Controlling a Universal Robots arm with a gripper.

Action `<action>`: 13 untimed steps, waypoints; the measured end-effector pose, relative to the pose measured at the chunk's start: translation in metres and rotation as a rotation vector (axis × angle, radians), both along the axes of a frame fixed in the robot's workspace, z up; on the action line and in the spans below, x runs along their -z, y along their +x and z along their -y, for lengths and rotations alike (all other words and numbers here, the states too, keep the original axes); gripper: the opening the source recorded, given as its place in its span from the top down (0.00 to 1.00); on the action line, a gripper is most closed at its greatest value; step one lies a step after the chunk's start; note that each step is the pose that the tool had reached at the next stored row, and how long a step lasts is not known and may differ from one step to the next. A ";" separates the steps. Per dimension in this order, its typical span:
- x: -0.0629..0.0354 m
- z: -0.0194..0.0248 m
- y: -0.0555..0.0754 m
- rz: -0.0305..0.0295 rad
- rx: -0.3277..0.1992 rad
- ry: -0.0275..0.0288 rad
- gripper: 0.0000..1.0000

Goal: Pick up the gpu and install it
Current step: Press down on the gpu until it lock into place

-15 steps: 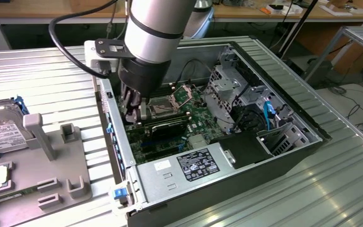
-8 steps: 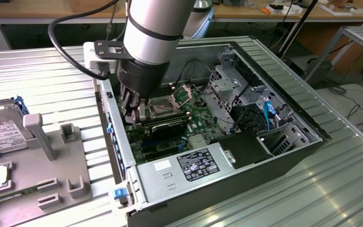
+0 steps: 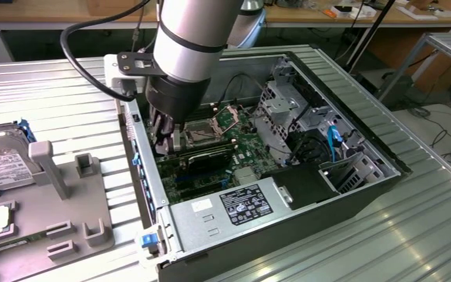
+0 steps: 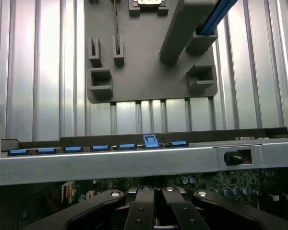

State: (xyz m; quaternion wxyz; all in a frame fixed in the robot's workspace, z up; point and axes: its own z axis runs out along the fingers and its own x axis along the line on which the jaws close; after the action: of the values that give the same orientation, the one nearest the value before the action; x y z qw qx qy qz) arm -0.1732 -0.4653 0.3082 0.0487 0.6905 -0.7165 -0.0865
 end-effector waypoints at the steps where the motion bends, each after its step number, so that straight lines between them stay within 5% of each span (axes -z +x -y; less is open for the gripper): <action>1: 0.0001 0.0000 0.000 0.0000 0.000 0.0001 0.89; 13: 0.0064 0.0003 0.000 0.0012 0.000 -0.0001 0.89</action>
State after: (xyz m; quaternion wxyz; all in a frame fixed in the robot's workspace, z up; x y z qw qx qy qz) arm -0.1732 -0.4656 0.3018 0.0483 0.6907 -0.7164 -0.0860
